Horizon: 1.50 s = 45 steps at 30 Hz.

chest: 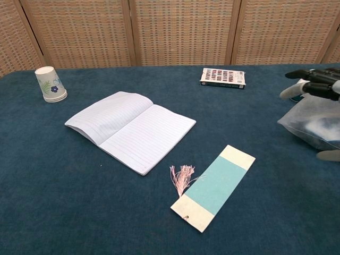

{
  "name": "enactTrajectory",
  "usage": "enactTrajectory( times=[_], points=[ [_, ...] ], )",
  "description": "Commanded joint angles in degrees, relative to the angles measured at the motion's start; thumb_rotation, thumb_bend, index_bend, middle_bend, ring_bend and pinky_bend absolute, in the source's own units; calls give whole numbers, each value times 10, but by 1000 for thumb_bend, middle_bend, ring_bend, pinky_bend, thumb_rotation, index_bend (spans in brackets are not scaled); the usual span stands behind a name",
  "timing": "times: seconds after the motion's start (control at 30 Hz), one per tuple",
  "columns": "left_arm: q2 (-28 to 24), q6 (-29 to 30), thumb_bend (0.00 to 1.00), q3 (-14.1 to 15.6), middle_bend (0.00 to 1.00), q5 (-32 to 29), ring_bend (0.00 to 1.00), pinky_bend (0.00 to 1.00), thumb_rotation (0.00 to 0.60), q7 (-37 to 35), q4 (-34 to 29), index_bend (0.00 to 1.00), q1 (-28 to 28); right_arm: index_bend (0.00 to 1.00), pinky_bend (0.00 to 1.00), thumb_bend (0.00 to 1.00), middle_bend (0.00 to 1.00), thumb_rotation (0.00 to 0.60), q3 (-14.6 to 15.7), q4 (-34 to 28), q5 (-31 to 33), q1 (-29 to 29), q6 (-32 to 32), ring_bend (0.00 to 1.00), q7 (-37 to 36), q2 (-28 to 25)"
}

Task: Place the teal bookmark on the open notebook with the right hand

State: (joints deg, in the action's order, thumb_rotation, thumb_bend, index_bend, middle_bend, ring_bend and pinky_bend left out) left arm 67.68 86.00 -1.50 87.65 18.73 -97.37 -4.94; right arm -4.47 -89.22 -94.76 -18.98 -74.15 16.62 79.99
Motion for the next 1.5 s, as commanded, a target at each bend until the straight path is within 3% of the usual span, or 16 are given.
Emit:
enactTrajectory(
  times=[0.03,0.4,0.8,1.03,1.5],
  points=[
    [1,-3,0,-1,0,-2,0,0,600,-1,2,0,-1,219,0,189,0,600,-8,-9,6,-26,34,0,14,13],
    [-1,-12,0,-5,0,-14,0,0,600,-15,8,0,-5,321,5,188,8,600,-24,-26,43,-119,175,0,70,34],
    [-2,-24,0,-10,0,-31,0,0,600,-23,12,0,-12,342,3,186,18,600,-40,-21,107,-187,260,0,118,48],
    [-3,-29,0,-15,0,-42,0,0,600,-26,13,0,-15,330,0,183,15,600,-45,-14,140,-214,287,0,142,51],
    [2,-39,0,-16,0,-53,0,0,600,-21,18,0,-21,334,0,181,12,600,-23,11,193,-241,306,0,169,73]
  ],
)
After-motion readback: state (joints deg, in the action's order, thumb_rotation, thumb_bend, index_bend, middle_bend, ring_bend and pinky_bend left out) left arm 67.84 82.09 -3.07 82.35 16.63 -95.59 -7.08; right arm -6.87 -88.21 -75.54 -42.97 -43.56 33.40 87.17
